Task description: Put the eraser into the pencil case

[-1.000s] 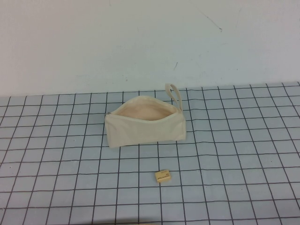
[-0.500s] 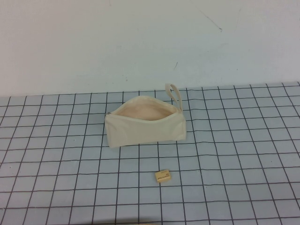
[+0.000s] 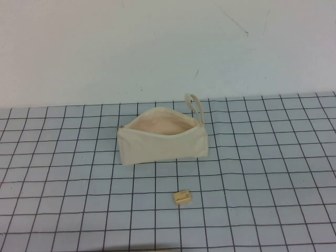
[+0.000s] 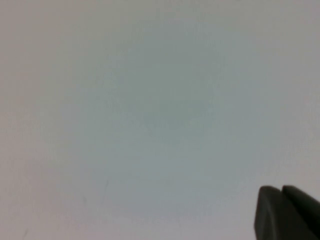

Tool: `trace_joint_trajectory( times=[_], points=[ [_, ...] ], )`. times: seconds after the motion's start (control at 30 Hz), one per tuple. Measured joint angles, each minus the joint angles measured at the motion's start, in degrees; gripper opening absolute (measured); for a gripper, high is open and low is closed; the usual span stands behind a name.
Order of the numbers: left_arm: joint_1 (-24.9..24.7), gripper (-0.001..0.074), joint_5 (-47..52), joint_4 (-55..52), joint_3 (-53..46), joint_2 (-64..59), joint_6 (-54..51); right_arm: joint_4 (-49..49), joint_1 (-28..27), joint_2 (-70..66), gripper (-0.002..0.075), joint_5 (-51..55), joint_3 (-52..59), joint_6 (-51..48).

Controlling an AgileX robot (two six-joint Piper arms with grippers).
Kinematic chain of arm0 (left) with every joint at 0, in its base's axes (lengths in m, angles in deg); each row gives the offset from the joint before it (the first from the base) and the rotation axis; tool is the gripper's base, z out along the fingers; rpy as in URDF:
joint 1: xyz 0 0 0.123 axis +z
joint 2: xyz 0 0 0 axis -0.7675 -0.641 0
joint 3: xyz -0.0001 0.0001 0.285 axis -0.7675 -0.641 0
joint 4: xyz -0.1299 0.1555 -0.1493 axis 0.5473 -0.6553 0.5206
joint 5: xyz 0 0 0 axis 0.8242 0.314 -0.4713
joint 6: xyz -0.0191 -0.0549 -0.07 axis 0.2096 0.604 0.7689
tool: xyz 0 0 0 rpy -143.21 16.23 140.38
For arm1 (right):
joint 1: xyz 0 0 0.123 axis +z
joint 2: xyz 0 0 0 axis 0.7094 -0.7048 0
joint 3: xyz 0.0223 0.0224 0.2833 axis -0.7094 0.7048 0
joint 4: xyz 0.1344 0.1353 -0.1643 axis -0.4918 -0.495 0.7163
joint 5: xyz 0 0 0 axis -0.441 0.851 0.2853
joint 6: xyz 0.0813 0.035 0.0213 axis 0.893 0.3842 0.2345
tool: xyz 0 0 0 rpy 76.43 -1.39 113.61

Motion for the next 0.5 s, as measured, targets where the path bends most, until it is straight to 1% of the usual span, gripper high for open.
trace_joint_trajectory(
  times=[0.1, 0.23, 0.3, 0.4, 0.5],
  points=[
    [0.00, -0.0001, 0.00, 0.00, 0.00, 0.00, 0.12, -0.08, 0.00, -7.90, -0.0001, 11.78, -6.46, -2.55],
    [0.00, -0.0001, 0.00, 0.00, 0.00, 0.00, 0.24, -0.08, 0.00, -19.87, -0.0001, 24.73, -11.83, -5.10],
    [0.00, -0.0001, 0.00, 0.00, 0.00, 0.00, 0.24, 0.03, 0.00, -26.27, -0.0001, 30.54, -13.80, -8.26],
    [0.00, -0.0001, 0.00, 0.00, 0.00, 0.00, 0.24, 0.17, 0.00, -34.82, -0.0001, 35.16, -14.89, -15.05],
    [0.00, -0.0001, 0.00, 0.00, 0.00, 0.00, 0.24, -1.09, 0.00, -43.40, -0.0001, 36.40, -14.92, -20.55]
  ],
)
